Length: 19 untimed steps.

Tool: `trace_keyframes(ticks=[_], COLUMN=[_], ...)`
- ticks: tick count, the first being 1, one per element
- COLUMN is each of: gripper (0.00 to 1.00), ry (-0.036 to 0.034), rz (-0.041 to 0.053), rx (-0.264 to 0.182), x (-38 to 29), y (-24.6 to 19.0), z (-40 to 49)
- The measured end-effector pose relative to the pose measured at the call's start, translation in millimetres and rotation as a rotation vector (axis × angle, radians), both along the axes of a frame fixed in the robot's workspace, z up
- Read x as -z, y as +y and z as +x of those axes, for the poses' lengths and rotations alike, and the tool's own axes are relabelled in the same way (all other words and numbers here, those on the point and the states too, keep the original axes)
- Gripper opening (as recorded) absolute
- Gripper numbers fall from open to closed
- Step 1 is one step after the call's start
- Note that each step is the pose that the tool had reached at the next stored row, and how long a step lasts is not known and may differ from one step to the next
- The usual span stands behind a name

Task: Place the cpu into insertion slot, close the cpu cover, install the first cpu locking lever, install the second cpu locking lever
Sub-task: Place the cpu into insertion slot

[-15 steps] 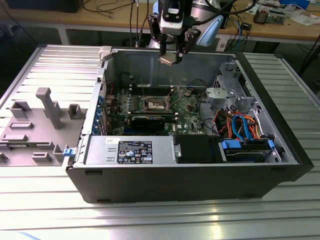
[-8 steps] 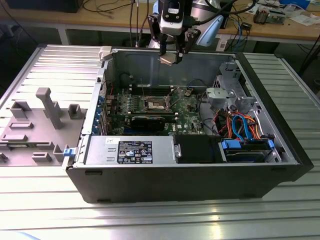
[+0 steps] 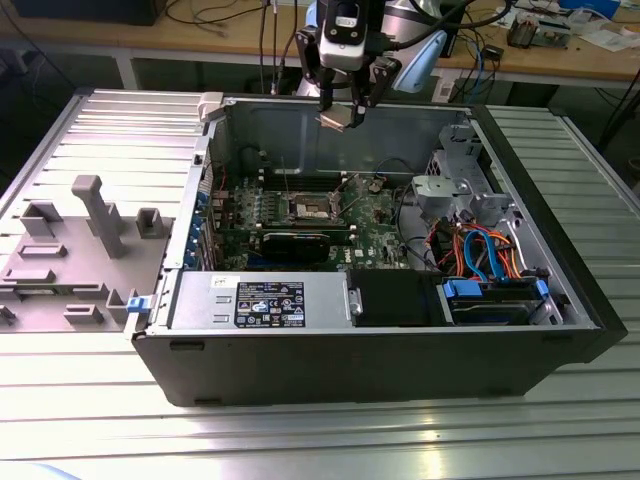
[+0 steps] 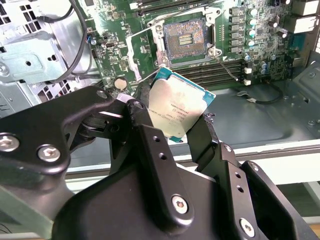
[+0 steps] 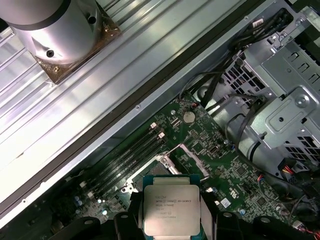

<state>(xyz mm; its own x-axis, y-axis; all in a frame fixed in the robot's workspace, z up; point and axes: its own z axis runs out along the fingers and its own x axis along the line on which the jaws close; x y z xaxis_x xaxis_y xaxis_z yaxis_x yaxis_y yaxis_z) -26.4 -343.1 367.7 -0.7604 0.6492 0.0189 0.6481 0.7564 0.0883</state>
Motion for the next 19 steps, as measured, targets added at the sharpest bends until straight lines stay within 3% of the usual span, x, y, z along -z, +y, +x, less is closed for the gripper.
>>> trace_keyframes(ticks=[19], gripper=[0.54], ry=[-0.0001], rz=[0.0000], rx=[0.078], x=[0.2], y=[0.0], z=[-1.2])
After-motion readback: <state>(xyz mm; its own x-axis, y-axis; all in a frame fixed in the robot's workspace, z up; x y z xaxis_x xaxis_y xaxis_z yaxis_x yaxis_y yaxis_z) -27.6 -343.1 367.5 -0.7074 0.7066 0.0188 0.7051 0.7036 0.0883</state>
